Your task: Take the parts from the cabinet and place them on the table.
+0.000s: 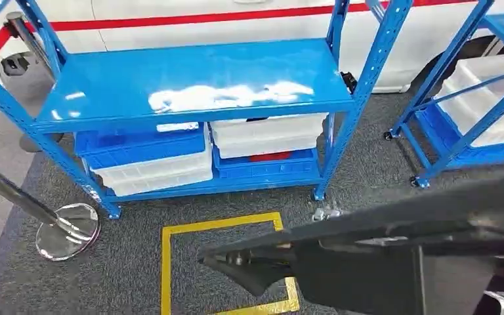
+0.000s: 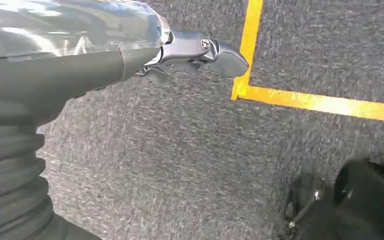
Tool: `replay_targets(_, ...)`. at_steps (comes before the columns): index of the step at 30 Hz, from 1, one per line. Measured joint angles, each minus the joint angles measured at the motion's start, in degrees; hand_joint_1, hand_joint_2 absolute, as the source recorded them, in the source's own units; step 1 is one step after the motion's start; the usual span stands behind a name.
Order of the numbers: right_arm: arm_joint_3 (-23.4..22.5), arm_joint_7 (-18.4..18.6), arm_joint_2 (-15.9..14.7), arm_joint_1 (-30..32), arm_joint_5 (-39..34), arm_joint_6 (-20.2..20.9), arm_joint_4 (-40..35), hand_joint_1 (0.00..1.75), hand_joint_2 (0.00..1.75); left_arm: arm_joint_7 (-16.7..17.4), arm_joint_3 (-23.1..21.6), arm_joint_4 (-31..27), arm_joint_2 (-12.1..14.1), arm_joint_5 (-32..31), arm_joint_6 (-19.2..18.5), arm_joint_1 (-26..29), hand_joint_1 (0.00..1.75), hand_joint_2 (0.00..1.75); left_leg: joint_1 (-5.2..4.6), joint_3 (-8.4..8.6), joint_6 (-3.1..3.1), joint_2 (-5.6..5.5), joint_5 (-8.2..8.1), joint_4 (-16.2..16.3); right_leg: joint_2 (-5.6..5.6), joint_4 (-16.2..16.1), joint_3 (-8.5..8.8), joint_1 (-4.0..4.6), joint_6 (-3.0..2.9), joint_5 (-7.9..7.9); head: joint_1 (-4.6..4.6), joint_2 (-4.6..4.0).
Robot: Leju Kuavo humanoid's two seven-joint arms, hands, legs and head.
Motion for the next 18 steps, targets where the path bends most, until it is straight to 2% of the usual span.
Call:
replay_targets(1,-0.15,0.0,0.02,-0.53,-0.56,0.91,0.26,1.69,1.75,0.0,0.02,0.0,0.0,-0.04,-0.04,0.06,0.0,1.75,-0.22,-0.36,0.36,0.01,0.31,0.18,0.0,-0.21,-0.14,-0.17,0.39,0.67,-0.02,0.0)
replay_targets(2,-0.37,0.0,0.0,-0.9,-1.03,1.53,0.55,1.69,1.75,-0.06,0.04,0.0,-0.02,-0.15,-0.02,0.24,0.0,1.75,0.09,-0.83,0.86,0.08,1.3,-0.23,0.11,-0.52,-0.42,0.15,0.91,1.36,0.02,0.0)
replay_targets(3,-0.68,0.0,0.0,-1.16,-1.31,2.01,0.87,1.69,1.75,-0.2,0.07,0.0,-0.11,-0.15,-0.04,0.19,0.0,1.75,0.28,-1.54,1.16,0.45,2.18,-0.45,0.29,0.23,-1.04,-0.27,1.09,-0.38,-0.02,0.0)
replay_targets(4,-0.83,0.0,0.02,-1.46,-1.59,2.18,1.09,1.69,1.75,-0.22,0.11,0.0,-0.18,-0.15,-0.04,0.18,0.0,1.75,0.29,-2.56,1.69,0.5,2.96,-0.43,0.26,2.49,-1.99,-0.27,1.29,-4.23,0.0,0.0)
replay_targets(5,-1.01,0.0,0.0,-1.69,-1.73,2.4,1.31,1.69,1.75,-0.22,0.13,0.0,-0.2,-0.15,-0.04,0.27,0.0,1.75,0.26,-3.4,1.89,0.53,3.73,-0.43,0.29,6.36,-2.96,-0.45,1.49,-8.4,0.0,0.0)
replay_targets(6,-1.05,0.0,-0.02,-1.81,-1.83,2.57,1.57,1.69,1.75,-0.22,0.17,0.0,-0.33,-0.15,-0.02,0.39,0.0,1.75,0.22,-4.28,1.89,0.53,4.49,-0.39,0.28,10.61,-3.79,-0.48,1.69,-11.48,0.0,0.0)
replay_targets(7,-1.05,0.0,0.0,-1.84,-1.92,2.71,1.84,1.69,1.75,-0.13,0.2,0.0,-0.46,-0.17,0.07,0.5,0.0,1.75,0.19,-5.43,1.87,0.53,5.28,-0.25,0.28,14.75,-4.37,-0.5,1.84,-13.08,0.0,0.0)
replay_targets(8,-1.05,0.0,0.0,-1.89,-1.94,2.81,2.14,1.69,1.75,0.02,0.35,0.0,-0.66,-0.17,0.46,0.66,0.0,1.75,0.19,-6.63,1.79,0.53,6.02,-0.02,0.28,17.31,-4.24,-0.52,1.94,-12.54,0.0,0.0)
replay_targets(9,-1.05,0.0,0.0,-2.0,-1.94,3.07,2.4,1.69,1.75,0.13,0.61,0.0,-0.87,-0.17,0.76,0.81,0.0,1.75,0.2,-7.79,1.7,0.53,6.63,0.29,0.27,17.5,-3.17,-0.53,1.97,-10.59,0.0,0.0)
replay_targets(10,-1.05,0.0,0.04,-2.16,-1.94,3.34,2.62,1.69,1.75,0.26,0.81,0.0,-1.05,-0.17,0.99,0.91,0.0,1.75,0.23,-8.93,1.58,0.53,7.13,0.71,0.26,15.92,-1.27,-0.55,1.99,-8.26,0.0,0.0)
replay_targets(11,-1.0,0.0,0.13,-2.41,-1.99,3.65,2.84,1.69,1.75,0.42,1.25,0.0,-1.31,-0.17,1.27,0.96,0.0,1.75,0.26,-10.21,1.37,0.53,7.63,1.24,0.25,11.99,2.14,-0.56,1.94,-6.28,0.0,0.0)
replay_targets(12,-0.94,0.0,0.24,-2.86,-2.01,3.65,3.02,1.69,1.75,0.44,1.58,0.0,-1.53,-0.17,1.42,1.0,0.0,1.75,0.25,-11.04,1.16,0.5,8.05,1.71,0.25,7.38,5.75,-0.56,1.78,-6.38,0.0,0.0)
replay_targets(13,-0.76,0.0,0.39,-3.7,-2.14,3.58,3.32,1.69,1.75,0.44,1.73,0.0,-1.73,-0.2,1.59,1.07,0.0,1.75,0.0,-11.81,0.86,0.47,8.36,2.12,0.28,2.2,9.0,-0.3,1.46,-9.18,0.0,0.0)
replay_targets(14,-0.72,0.0,0.59,-4.3,-2.57,3.51,3.54,1.69,1.75,0.4,1.86,0.0,-1.9,-0.22,1.64,1.14,0.0,1.75,-0.02,-11.97,0.6,0.54,8.8,2.27,0.39,-0.66,10.41,-0.13,0.85,-10.54,-0.04,0.0)
replay_targets(16,-0.63,0.0,0.79,-4.92,-3.19,3.38,4.0,1.69,1.75,0.18,2.38,0.0,-1.97,-0.22,1.68,1.32,0.0,1.75,0.15,-12.1,0.0,0.54,10.06,1.84,0.34,-0.22,9.62,0.19,0.23,-9.86,0.0,0.0)
replay_targets(17,-0.5,0.0,0.9,-5.15,-3.32,3.27,4.28,1.69,1.75,0.07,2.71,0.0,-2.08,-0.28,1.68,1.48,0.0,1.75,-0.09,-12.19,-0.31,0.41,10.68,1.71,0.23,-0.5,9.16,0.0,-0.2,-9.18,-0.02,0.0)
replay_targets(18,-0.17,0.0,1.2,-5.62,-3.41,3.1,4.77,1.69,1.75,0.02,2.97,0.04,-2.12,-0.26,1.66,1.6,0.0,1.75,0.2,-12.58,-0.67,0.24,9.5,2.2,-0.19,-0.72,8.84,-0.48,-0.8,-8.41,0.0,0.0)
